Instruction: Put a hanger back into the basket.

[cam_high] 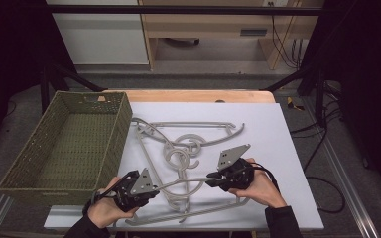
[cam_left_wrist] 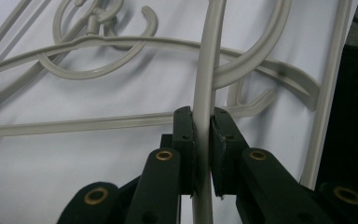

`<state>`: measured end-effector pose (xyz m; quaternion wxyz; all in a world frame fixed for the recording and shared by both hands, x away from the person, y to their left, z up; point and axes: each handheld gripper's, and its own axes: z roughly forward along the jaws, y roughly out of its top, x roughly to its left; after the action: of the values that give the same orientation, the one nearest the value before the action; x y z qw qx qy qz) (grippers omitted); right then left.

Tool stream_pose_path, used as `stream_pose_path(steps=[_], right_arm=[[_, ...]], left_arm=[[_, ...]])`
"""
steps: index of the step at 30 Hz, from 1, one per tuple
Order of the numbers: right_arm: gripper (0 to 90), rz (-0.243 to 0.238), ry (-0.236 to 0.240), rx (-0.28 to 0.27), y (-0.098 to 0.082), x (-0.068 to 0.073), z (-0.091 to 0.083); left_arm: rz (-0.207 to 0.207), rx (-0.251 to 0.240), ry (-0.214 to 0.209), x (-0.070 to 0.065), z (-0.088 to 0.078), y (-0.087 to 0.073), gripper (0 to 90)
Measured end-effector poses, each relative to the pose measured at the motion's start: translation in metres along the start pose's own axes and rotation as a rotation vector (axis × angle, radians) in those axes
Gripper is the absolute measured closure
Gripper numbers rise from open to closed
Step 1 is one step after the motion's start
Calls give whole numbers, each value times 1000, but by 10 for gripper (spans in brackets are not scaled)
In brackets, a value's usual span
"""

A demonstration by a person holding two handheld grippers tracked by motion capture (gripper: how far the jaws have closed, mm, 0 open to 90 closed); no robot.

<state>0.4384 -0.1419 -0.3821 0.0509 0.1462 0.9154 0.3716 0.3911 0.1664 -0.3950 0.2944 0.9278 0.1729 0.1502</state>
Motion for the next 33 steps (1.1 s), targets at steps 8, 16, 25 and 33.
stream_pose_path(steps=[8,16,25,33], right_arm=[[637,22,-79,-79,0,-1,-8],[497,28,-141,-208,0,-3,-19],[385,116,-263,-355,-12,-7,-44],[247,218,-351,-430,-31,-7,-58]], left_arm=[[-53,-58,-13,0,-8,2,824],[-85,-79,10,2,-12,2,826],[-157,-107,81,9,-18,-1,826],[-215,-144,146,19,-31,-4,826]])
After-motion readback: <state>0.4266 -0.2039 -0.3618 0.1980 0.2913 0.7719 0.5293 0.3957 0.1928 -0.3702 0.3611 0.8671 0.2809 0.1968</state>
